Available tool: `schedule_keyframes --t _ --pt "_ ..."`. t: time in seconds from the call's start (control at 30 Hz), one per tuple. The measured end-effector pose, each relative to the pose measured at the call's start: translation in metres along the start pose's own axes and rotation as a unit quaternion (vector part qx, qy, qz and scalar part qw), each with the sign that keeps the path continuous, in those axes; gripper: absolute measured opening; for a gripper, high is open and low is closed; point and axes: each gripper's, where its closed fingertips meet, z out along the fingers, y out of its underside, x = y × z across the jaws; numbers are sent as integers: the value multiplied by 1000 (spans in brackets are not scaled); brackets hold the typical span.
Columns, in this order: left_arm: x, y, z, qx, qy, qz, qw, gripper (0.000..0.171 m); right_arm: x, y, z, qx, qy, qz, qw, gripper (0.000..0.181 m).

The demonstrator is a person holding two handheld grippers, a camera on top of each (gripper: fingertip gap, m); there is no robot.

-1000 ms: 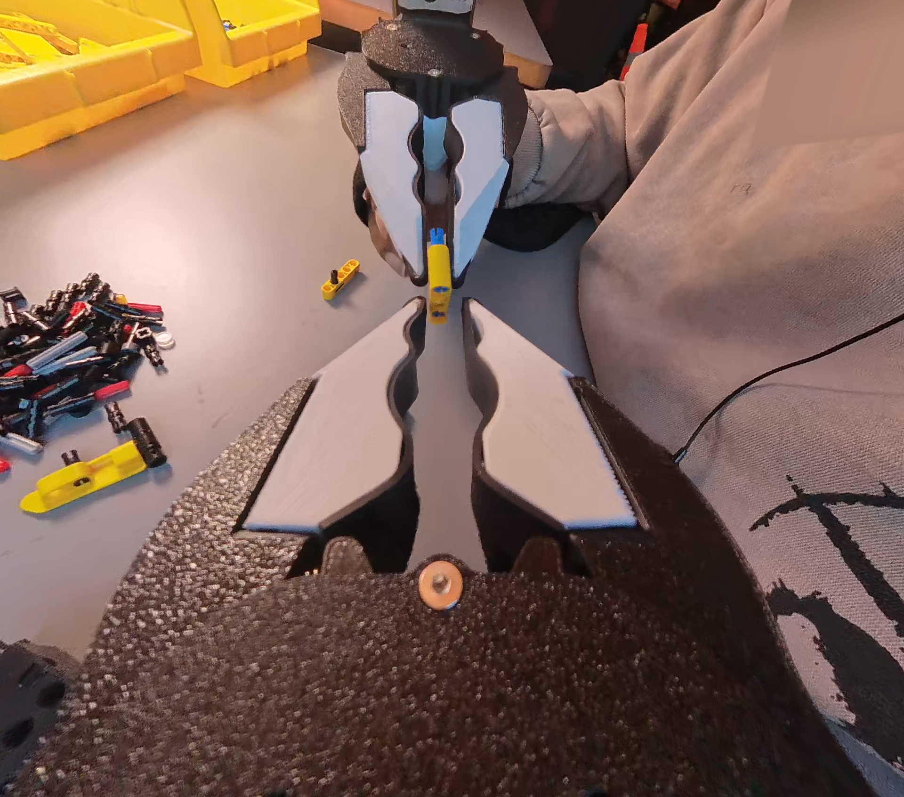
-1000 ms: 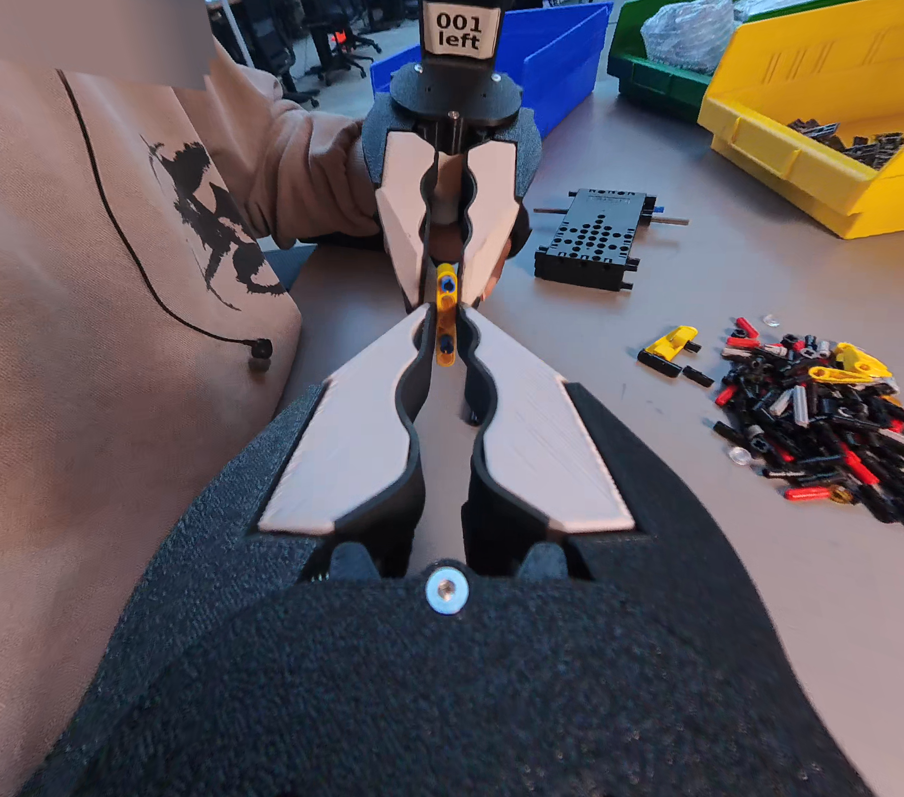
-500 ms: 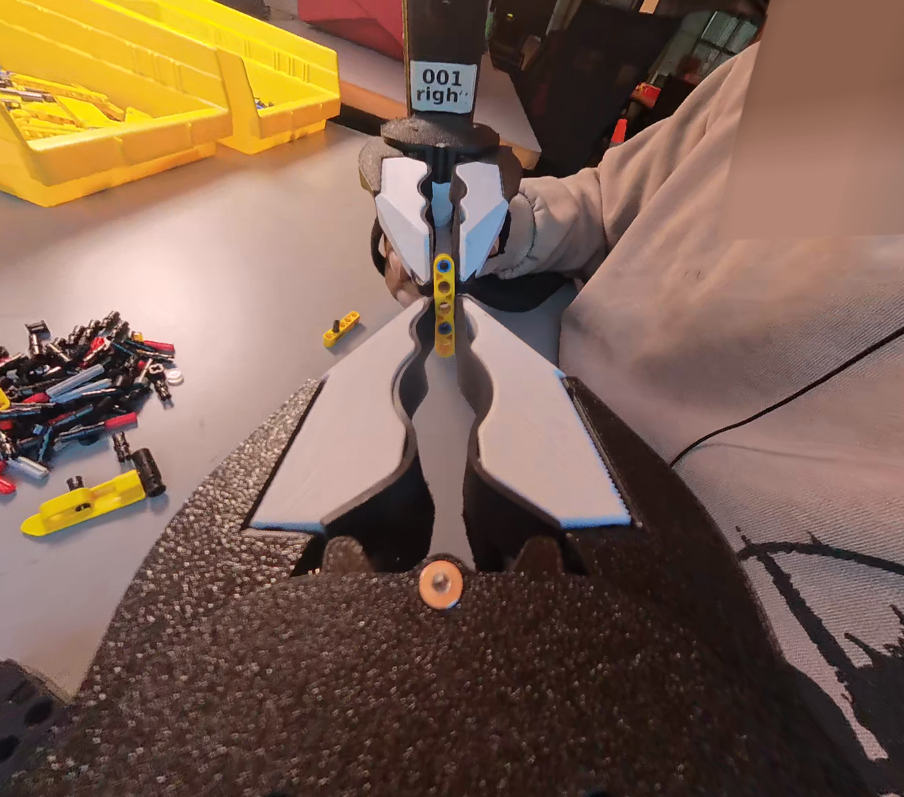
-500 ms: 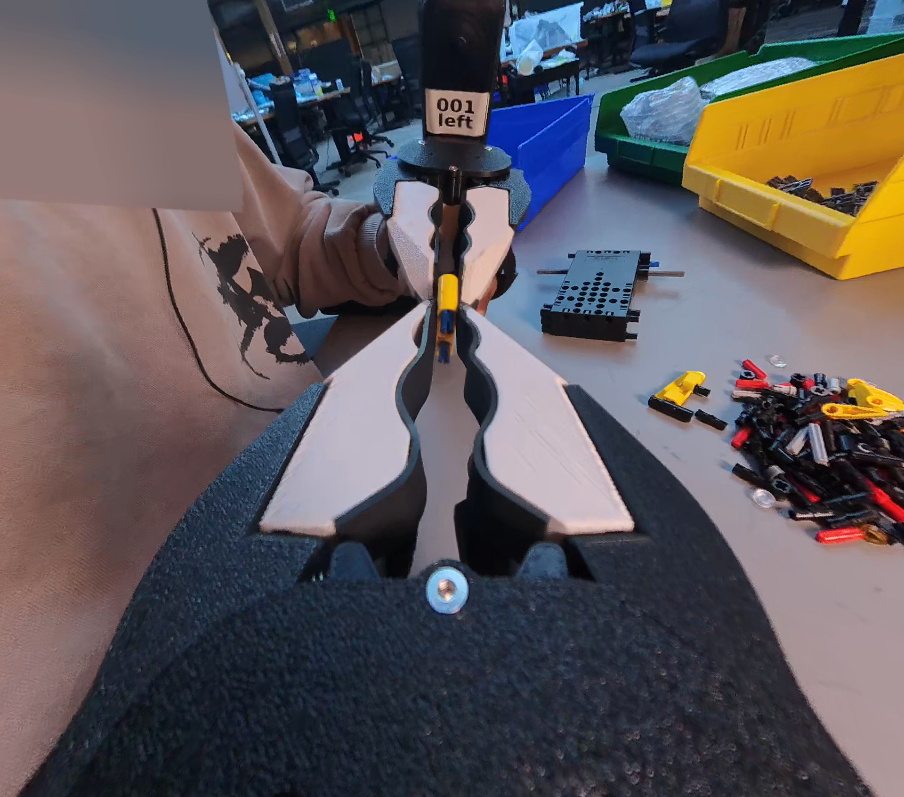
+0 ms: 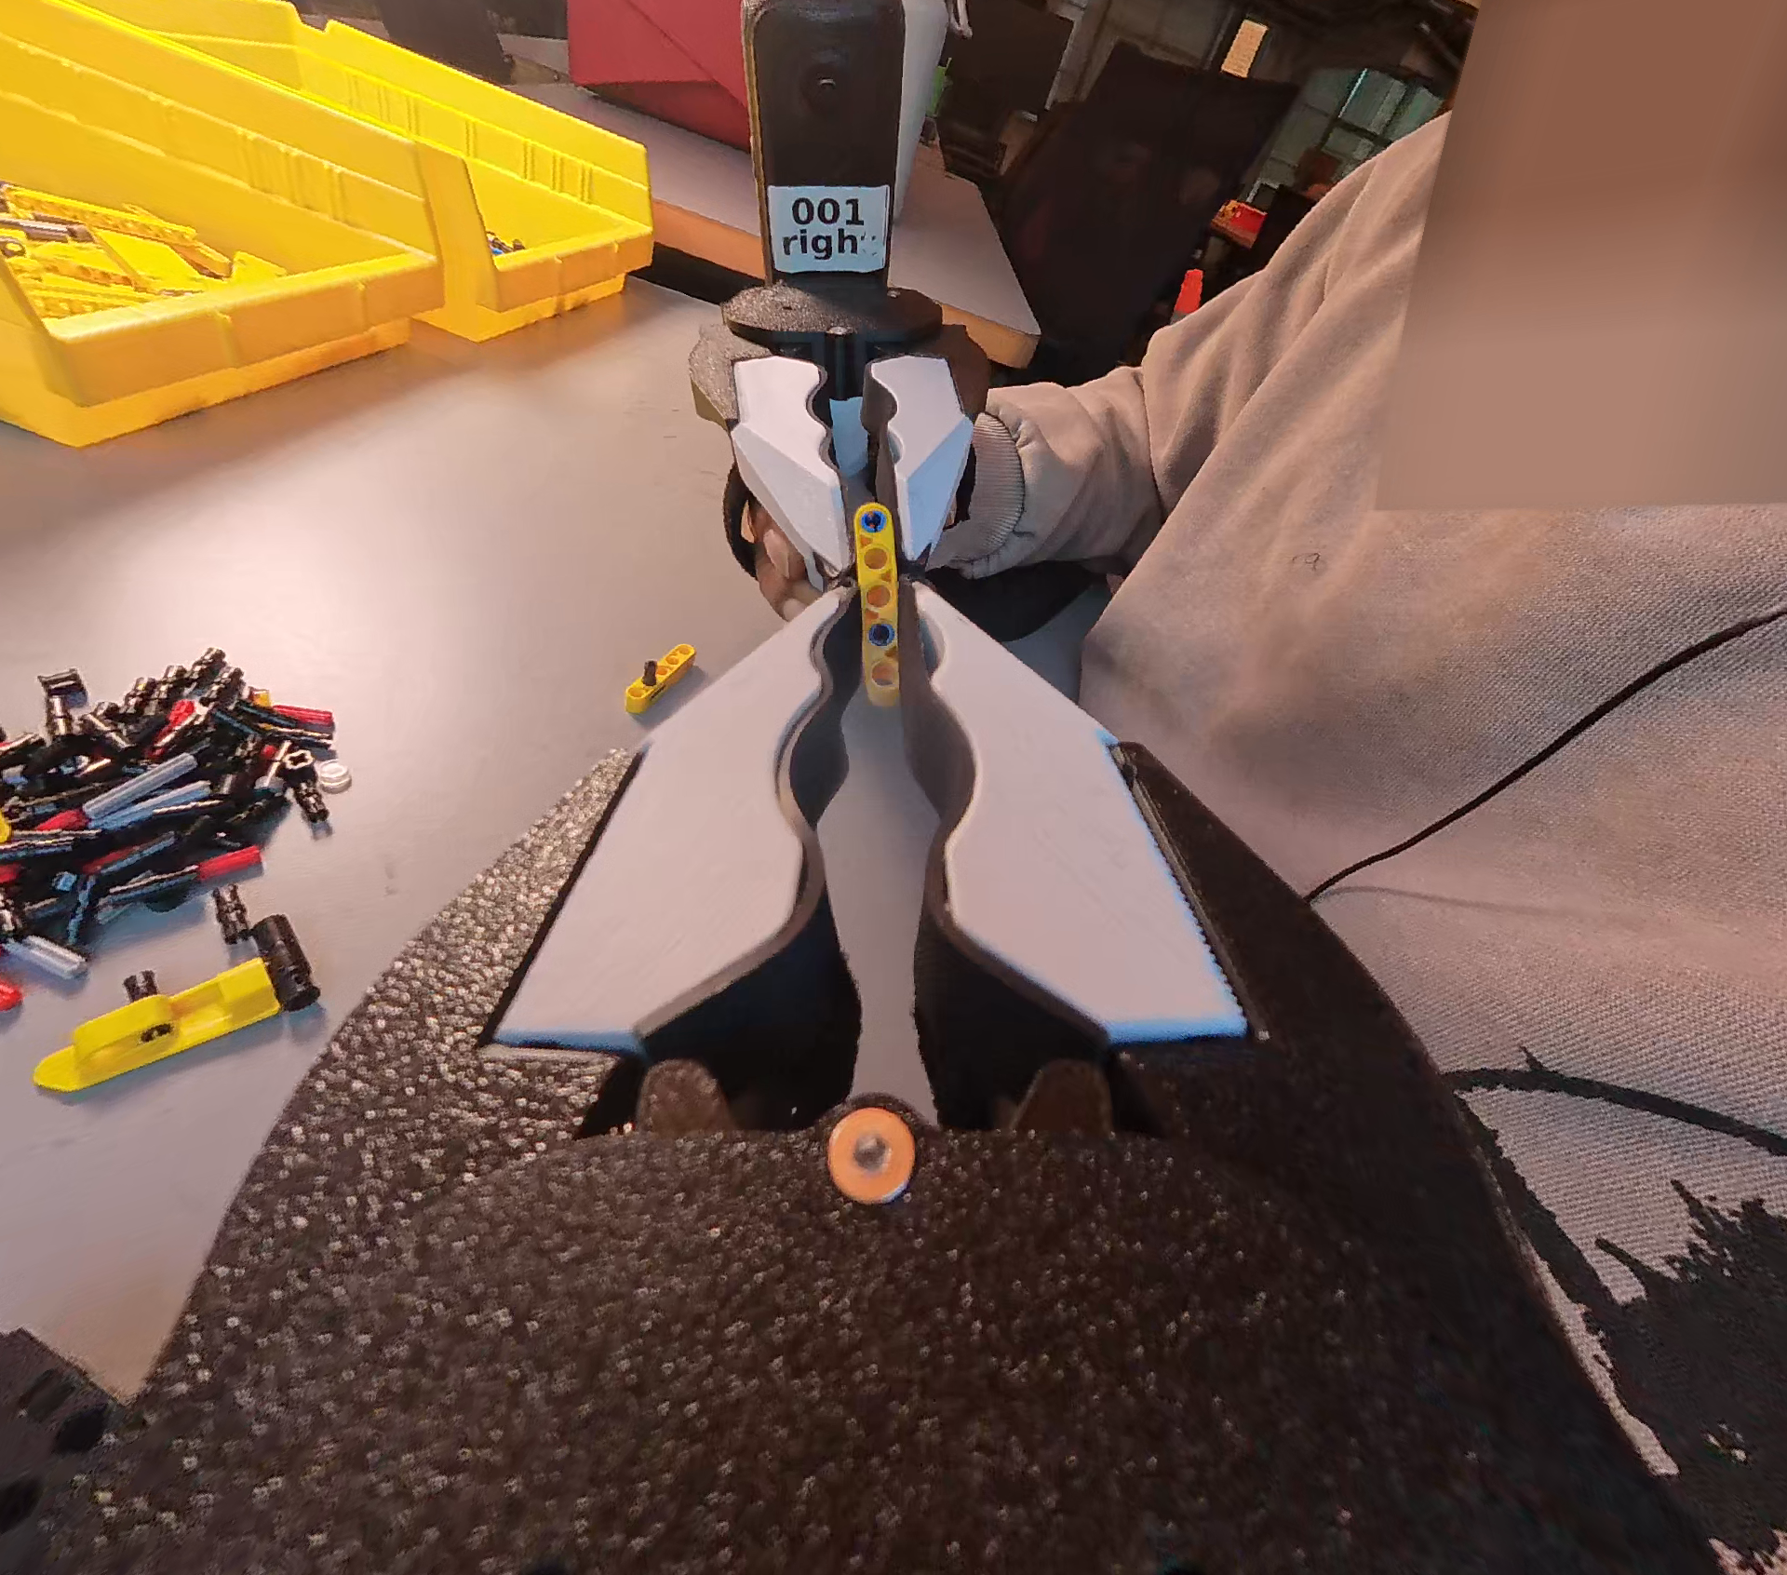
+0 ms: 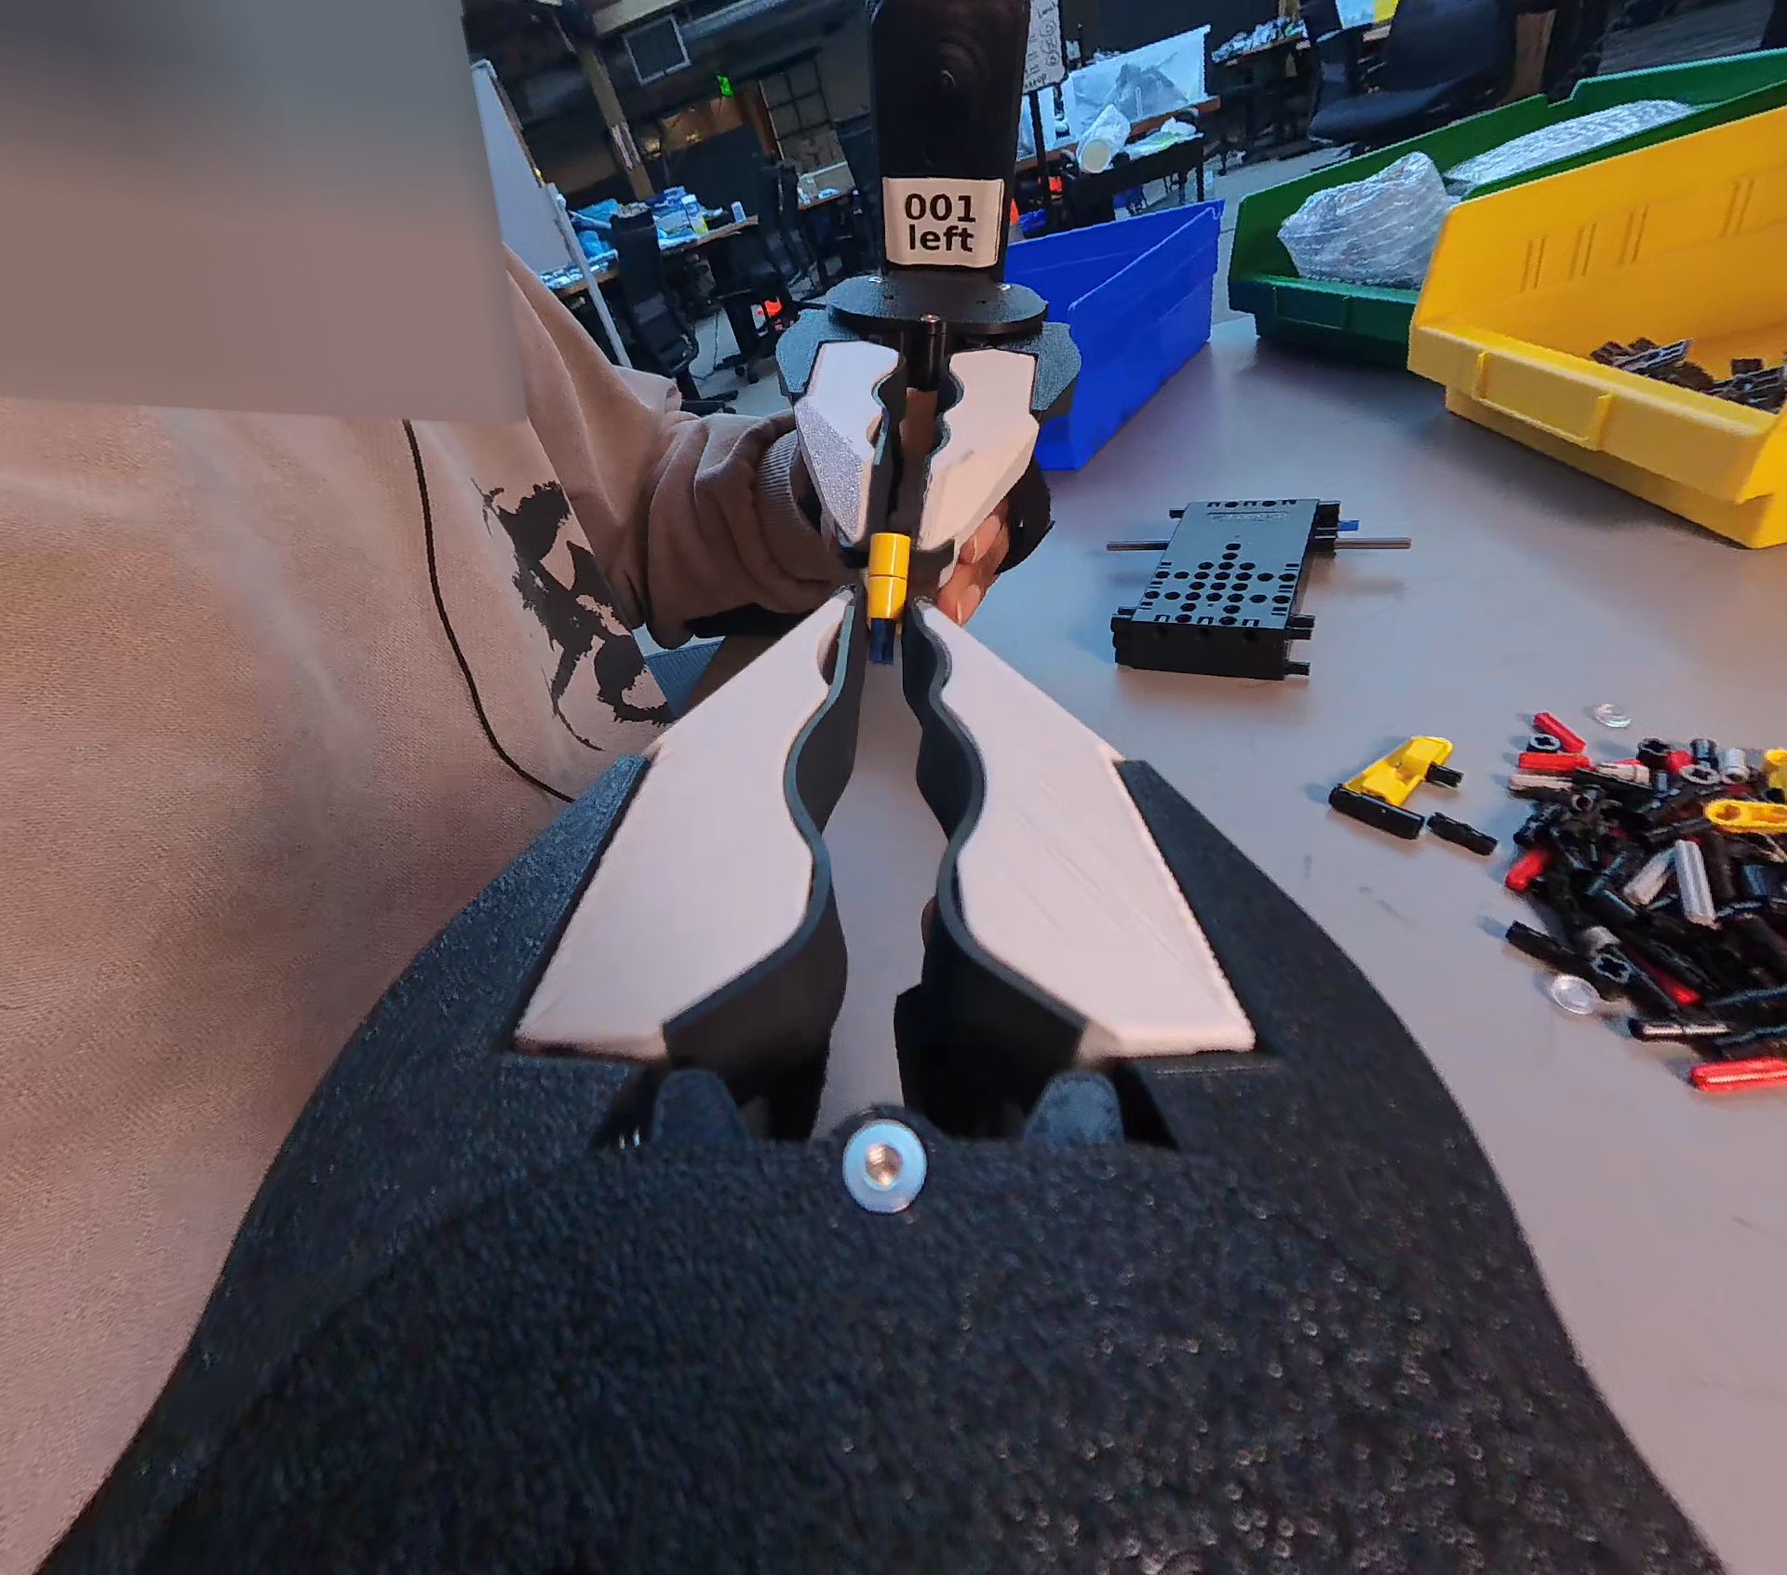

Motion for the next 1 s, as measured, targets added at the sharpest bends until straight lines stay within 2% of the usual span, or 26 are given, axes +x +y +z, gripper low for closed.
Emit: schedule_keyframes --t 0.07,0.13,0.17,0.2,0.27,0.33,0.4,0.43,0.5,0.57,0.6,0.67,0.73,0.8,0.87,0.9,0.97,1.0 --pt "0 -3 -7 9 -4 -2 1000 1 0 1 -1 -3 3 -4 1000 5" --pt "-26 -47 -65 140 -53 -31 988 0 18 -1 -26 22 34 25 999 4" --pt "-32 -49 -77 148 -80 -17 986 0 24 -2 -35 33 51 32 998 3" --pt "-26 -34 -61 108 -80 14 991 0 22 4 -28 12 54 15 998 5" --pt "-20 -10 -29 40 -63 20 997 0 16 8 -6 -5 32 5 999 6" --pt "-23 -8 -26 26 -53 3 998 1 18 0 -5 0 22 10 1000 6" --pt "-22 -2 -23 16 -38 -15 999 20 20 4 -5 -11 21 31 999 6" --pt "-20 5 -17 4 -20 -31 999 22 17 10 -2 -25 16 38 999 6" --pt "-16 22 -5 -38 -5 -48 998 21 13 17 3 -48 11 49 998 6" --pt "-7 33 4 -69 19 -52 996 13 13 18 5 -59 16 47 997 6" --pt "-9 34 7 -70 14 -52 996 7 12 15 5 -56 11 53 997 6" --pt "-10 26 7 -43 16 -78 996 7 14 9 4 -46 24 46 998 6" --pt "-12 11 2 18 50 -150 987 6 21 -1 -1 -26 57 7 998 7" --pt "-16 1 -4 67 90 -231 966 6 23 -9 -6 -17 102 -93 990 30" --pt "-22 -2 -5 95 108 -289 947 7 25 -10 -4 -46 152 -188 969 63" --pt "-23 -3 -5 105 118 -312 937 7 26 -7 -1 -68 172 -223 957 73" --pt "-22 -3 0 114 134 -344 922 6 30 -3 6 -99 211 -287 929 78" --pt "-21 -4 1 117 140 -355 917 7 30 -4 8 -103 222 -313 918 69"
